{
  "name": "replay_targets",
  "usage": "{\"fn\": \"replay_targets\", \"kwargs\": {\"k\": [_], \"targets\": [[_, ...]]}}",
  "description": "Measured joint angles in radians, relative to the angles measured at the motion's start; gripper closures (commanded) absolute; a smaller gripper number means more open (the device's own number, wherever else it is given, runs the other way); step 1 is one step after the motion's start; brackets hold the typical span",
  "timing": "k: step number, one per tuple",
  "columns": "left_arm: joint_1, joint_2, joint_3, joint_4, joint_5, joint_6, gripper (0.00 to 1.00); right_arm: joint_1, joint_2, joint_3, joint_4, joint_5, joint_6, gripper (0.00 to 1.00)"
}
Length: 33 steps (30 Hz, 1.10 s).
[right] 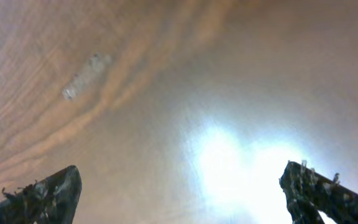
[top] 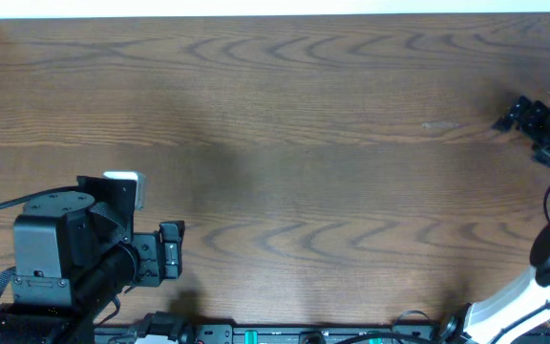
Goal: Untangle cables
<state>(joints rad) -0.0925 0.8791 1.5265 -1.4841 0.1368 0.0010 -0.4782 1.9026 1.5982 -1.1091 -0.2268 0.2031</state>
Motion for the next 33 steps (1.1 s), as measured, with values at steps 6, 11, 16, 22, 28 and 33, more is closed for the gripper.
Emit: {"fn": "replay_targets", "kwargs": {"k": [6, 11, 16, 22, 28, 33], "targets": [[0.0, 0.0, 0.0, -0.021, 0.0, 0.013, 0.12, 0.0, -0.174, -0.021, -0.179, 0.167, 0.036, 0.01], [0.0, 0.0, 0.0, -0.027, 0.0, 0.034, 0.12, 0.0, -0.392, -0.18, -0.173, 0.238, 0.042, 0.01], [0.0, 0.002, 0.0, -0.04, 0.0, 0.045, 0.12, 0.0, -0.669, -0.428, -0.072, 0.244, 0.032, 0.01], [0.0, 0.001, 0.0, -0.047, 0.0, 0.049, 0.12, 0.0, -1.002, -0.702, 0.043, 0.278, 0.175, 0.01], [0.0, 0.002, 0.0, -0.055, 0.0, 0.049, 0.12, 0.0, -1.155, -0.933, 0.121, 0.379, 0.415, 0.01], [0.0, 0.002, 0.0, -0.055, 0.0, 0.05, 0.12, 0.0, -1.164, -1.082, 0.248, 0.423, 0.494, 0.03]]}}
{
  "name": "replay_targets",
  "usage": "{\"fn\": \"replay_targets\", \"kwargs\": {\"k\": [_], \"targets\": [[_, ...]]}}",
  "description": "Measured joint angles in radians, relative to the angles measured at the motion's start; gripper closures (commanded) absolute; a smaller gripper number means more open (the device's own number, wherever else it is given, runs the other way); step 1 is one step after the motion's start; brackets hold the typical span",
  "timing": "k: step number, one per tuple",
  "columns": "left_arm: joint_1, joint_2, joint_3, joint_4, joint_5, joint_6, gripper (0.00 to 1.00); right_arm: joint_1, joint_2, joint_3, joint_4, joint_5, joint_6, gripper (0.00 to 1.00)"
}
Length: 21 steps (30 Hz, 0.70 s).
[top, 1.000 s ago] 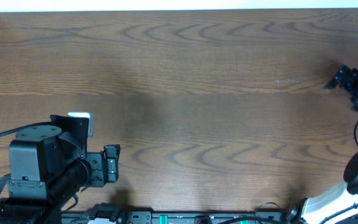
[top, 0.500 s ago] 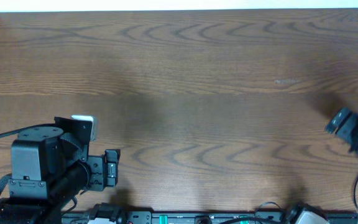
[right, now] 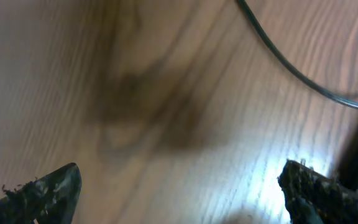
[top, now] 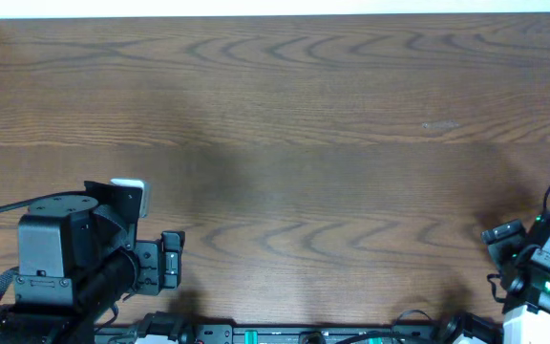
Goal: Untangle cables
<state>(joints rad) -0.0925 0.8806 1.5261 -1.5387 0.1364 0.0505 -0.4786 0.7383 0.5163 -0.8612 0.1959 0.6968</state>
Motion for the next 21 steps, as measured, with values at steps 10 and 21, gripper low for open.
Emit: {"fn": "replay_targets", "kwargs": {"k": [10, 21], "targets": [[0.0, 0.0, 0.0, -0.004, 0.0, 0.0, 0.12, -0.035, 0.085, -0.113, 0.132, 0.145, 0.061, 0.09], [0.0, 0.0, 0.0, -0.028, 0.0, 0.0, 0.12, -0.183, 0.26, -0.134, 0.253, 0.22, 0.074, 0.09]]}}
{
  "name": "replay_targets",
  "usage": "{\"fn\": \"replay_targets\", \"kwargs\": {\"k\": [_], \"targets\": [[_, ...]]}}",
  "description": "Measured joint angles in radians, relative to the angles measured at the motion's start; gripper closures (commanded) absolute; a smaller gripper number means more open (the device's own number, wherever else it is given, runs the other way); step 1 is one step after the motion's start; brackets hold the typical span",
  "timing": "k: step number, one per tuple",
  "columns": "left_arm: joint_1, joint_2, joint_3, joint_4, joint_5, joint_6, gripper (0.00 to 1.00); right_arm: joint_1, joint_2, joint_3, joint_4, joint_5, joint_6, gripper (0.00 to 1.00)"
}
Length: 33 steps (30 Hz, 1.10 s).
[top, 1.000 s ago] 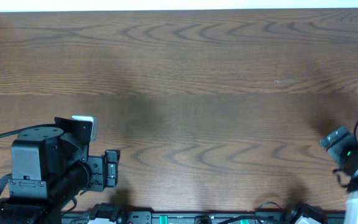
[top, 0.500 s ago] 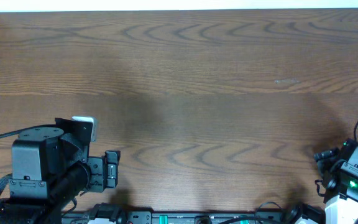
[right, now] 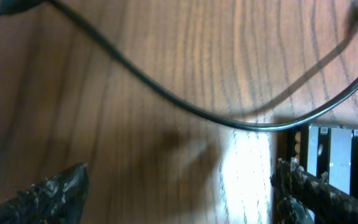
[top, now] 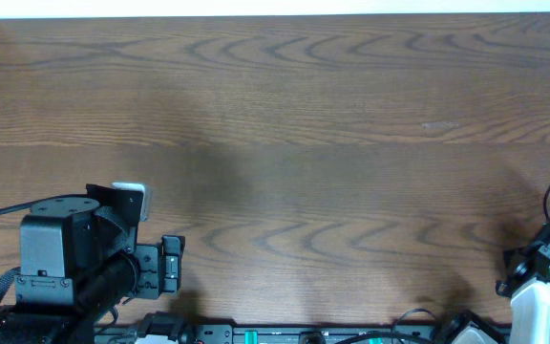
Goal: Untangle cables
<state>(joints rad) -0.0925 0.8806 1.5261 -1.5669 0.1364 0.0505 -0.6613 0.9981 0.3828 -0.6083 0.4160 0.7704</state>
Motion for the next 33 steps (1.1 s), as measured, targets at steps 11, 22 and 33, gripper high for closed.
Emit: {"fn": "replay_targets", "kwargs": {"k": [11, 22, 33], "targets": [[0.0, 0.0, 0.0, 0.0, 0.0, 0.0, 0.12, -0.089, 0.129, 0.0, 0.114, -0.05, -0.029, 0.16], [0.0, 0.0, 0.0, 0.001, 0.0, 0.0, 0.12, -0.089, 0.143, 0.0, 0.127, -0.068, -0.055, 0.01], [0.0, 0.0, 0.0, 0.002, 0.0, 0.0, 0.12, -0.089, 0.143, -0.001, 0.12, -0.069, -0.007, 0.01]]}}
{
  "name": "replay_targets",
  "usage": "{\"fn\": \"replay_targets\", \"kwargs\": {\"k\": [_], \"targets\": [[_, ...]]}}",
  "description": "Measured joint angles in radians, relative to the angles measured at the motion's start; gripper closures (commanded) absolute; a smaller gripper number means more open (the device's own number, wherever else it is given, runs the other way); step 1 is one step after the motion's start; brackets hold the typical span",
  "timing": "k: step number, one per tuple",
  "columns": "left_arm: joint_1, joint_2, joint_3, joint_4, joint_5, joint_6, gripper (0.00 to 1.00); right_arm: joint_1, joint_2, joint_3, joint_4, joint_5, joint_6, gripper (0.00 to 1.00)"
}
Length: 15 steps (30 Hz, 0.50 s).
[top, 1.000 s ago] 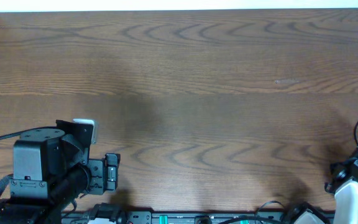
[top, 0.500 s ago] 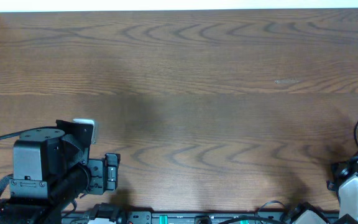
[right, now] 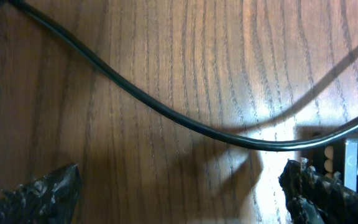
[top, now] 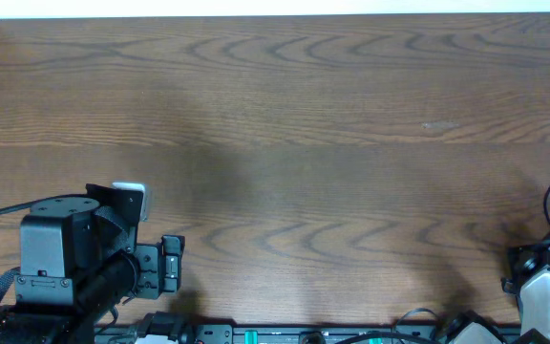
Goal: Untangle cables
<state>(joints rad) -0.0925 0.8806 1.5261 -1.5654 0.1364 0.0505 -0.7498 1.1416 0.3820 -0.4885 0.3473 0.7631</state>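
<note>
A thin black cable (right: 185, 121) lies in a shallow curve across the wood in the right wrist view, from upper left to the right edge. My right gripper (right: 182, 199) hovers open just short of it, with nothing between its fingers (right: 42, 193). Overhead, the right arm (top: 542, 282) sits folded at the table's bottom right corner, with bits of cable at the right edge. My left gripper (top: 171, 261) rests at the bottom left; its jaws are too small to read.
The wooden table (top: 285, 124) fills the overhead view. A small white block (top: 128, 188) shows just behind the left arm's body. A metal rail with slots lies beside the cable at the table's near edge.
The right arm has drawn slightly further into the bottom right corner. The cable sits a little higher and sharper in its wrist view. The left arm has not moved.
My right gripper was open over bare wood at the far right, halfway up the table. Then it was near the front right edge with a cable in view. It stayed open, empty, and now rests in that corner.
</note>
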Motion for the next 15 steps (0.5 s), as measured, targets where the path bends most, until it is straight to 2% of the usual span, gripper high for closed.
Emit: {"fn": "replay_targets", "kwargs": {"k": [8, 15], "targets": [[0.0, 0.0, 0.0, 0.0, 0.0, 0.001, 0.12, -0.001, 0.0, 0.0, 0.07, -0.031, 0.004, 0.05], [0.0, 0.0, 0.0, 0.0, 0.0, 0.002, 0.12, -0.003, 0.002, -0.002, 0.244, -0.285, -0.311, 0.01]]}}
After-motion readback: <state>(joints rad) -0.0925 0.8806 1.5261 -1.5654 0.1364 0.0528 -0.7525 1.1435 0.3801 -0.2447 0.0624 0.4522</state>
